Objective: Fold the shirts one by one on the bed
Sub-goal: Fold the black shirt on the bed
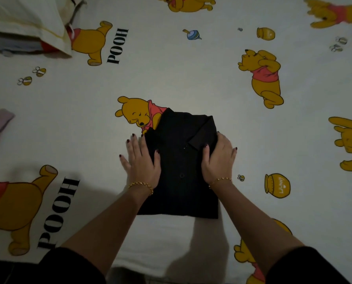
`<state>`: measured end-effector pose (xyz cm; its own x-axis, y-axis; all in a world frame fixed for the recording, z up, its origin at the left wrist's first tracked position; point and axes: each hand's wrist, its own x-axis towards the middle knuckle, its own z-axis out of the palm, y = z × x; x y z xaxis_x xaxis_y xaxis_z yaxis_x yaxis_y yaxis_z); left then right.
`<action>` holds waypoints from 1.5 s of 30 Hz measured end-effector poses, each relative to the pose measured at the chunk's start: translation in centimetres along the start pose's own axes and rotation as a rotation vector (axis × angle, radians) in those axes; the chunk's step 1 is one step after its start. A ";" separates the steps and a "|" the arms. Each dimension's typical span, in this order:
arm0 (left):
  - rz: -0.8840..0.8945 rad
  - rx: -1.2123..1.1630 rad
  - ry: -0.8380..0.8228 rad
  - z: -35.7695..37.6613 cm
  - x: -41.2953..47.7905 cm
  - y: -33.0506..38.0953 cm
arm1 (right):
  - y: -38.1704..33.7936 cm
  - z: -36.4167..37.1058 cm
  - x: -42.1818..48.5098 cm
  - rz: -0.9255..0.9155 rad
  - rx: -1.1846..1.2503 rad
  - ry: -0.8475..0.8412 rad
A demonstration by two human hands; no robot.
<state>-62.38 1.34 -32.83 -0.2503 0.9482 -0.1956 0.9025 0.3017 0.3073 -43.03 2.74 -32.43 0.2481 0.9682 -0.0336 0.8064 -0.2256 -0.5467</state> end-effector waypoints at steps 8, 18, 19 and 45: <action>0.362 -0.196 0.152 -3.8 6.6 5.6 | -2.6 -1.7 7.2 0.303 -0.017 -0.147; 0.422 0.042 0.062 -4.2 9.9 7.1 | -4.6 -1.9 10.1 0.373 0.211 -0.149; 0.380 -0.034 0.105 -4.7 9.6 7.2 | -4.7 -2.0 10.1 0.365 0.230 -0.136; -0.528 -1.369 -0.571 -8.6 10.0 3.8 | -5.0 -8.5 9.9 0.683 0.904 -0.622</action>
<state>-64.45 12.80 -25.58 0.0240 0.6452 -0.7636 -0.3094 0.7311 0.6081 -40.05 12.56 -22.87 -0.0230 0.6293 -0.7769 -0.0920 -0.7751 -0.6251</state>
